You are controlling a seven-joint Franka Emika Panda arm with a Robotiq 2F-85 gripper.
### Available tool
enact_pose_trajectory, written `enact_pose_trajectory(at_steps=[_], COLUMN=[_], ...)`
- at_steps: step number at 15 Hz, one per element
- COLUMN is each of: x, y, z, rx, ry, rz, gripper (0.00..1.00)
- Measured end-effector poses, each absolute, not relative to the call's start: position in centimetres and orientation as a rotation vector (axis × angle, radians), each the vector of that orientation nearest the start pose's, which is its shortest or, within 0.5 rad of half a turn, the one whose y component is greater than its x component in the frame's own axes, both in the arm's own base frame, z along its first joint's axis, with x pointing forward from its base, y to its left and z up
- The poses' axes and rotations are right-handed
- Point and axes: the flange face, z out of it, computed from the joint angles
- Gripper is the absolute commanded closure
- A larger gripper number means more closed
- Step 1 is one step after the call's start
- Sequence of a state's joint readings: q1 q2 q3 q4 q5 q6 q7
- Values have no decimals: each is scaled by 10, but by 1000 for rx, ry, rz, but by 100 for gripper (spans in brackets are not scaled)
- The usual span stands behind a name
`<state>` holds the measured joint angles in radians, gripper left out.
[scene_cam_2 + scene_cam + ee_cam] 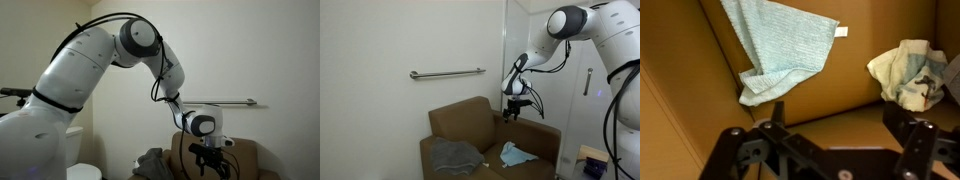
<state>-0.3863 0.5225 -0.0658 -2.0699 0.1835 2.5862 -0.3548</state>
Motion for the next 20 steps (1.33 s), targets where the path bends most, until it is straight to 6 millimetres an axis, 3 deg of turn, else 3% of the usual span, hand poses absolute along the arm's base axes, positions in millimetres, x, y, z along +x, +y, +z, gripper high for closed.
enact_pose_trajectory(at_steps=[11, 16, 20], x=[522, 536, 561], y=[-268, -283, -301], z=[169, 126, 91], rx=[-3051, -3098, -3177], ry=[444, 328, 204], rz=[-13, 79, 112], gripper=[0, 0, 0])
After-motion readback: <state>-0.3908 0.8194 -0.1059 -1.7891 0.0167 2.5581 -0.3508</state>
